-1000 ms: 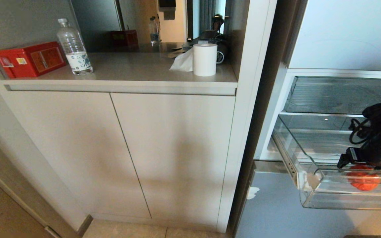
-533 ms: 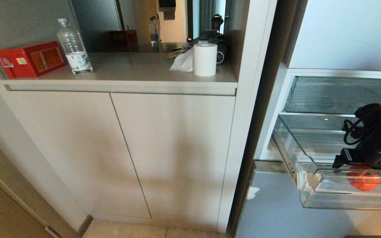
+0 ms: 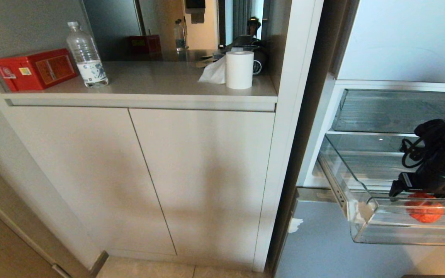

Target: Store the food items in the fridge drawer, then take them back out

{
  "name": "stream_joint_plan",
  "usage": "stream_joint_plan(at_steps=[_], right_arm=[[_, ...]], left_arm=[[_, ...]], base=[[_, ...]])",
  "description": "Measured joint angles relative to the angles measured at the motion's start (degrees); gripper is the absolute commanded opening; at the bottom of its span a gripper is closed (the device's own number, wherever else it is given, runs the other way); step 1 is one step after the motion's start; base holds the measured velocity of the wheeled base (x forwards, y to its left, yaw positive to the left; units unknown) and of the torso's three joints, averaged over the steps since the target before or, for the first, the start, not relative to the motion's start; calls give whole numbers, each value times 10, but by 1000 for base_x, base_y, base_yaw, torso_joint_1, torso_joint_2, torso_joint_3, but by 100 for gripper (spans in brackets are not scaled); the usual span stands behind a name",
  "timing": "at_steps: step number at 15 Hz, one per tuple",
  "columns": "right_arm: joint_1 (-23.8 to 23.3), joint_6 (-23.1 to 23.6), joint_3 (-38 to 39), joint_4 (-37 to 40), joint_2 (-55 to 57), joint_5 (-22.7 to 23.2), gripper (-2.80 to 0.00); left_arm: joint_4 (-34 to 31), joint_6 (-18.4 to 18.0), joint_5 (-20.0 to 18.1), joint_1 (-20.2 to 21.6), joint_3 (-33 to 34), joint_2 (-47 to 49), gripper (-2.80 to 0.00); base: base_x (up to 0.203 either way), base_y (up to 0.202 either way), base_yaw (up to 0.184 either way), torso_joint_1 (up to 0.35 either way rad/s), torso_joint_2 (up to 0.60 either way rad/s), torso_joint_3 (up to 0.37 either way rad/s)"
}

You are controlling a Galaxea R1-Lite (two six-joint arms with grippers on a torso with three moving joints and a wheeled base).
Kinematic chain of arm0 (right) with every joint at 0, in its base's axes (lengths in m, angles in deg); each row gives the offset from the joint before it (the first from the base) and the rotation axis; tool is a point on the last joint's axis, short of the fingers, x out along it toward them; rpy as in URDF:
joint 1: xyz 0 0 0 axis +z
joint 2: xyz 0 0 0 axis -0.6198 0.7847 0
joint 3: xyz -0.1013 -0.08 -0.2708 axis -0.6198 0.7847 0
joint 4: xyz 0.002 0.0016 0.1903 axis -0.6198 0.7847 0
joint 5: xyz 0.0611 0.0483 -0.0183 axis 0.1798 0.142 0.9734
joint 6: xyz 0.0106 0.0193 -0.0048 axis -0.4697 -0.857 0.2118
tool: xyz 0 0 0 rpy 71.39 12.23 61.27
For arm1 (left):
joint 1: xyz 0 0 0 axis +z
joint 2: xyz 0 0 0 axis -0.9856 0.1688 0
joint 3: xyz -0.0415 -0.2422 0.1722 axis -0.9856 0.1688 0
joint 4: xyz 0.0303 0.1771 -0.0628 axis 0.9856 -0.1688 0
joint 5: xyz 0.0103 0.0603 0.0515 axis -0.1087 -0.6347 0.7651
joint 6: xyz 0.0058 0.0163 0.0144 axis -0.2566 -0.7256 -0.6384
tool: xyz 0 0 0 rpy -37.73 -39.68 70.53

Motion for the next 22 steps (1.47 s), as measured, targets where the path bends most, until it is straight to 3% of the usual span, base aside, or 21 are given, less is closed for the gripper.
stream_joint_plan(at_steps=[3, 7, 8, 17, 22], right_arm=[[0, 3, -3, 16, -1, -29, 0], [0, 3, -19, 60, 1, -32, 0], [1, 3, -21, 64, 2, -32, -280], [1, -6, -27, 66, 22, -31, -280], [11, -28, -80, 63, 16, -25, -280]], left_arm=[[0, 0, 0, 0, 0, 0, -280], [0, 0, 0, 0, 0, 0, -280], [0, 0, 0, 0, 0, 0, -280], [0, 0, 0, 0, 0, 0, -280], [0, 0, 0, 0, 0, 0, -280]], base=[[0, 0, 0, 0, 0, 0], [0, 0, 0, 0, 0, 0], [0, 0, 0, 0, 0, 0], [0, 0, 0, 0, 0, 0], [0, 0, 0, 0, 0, 0]])
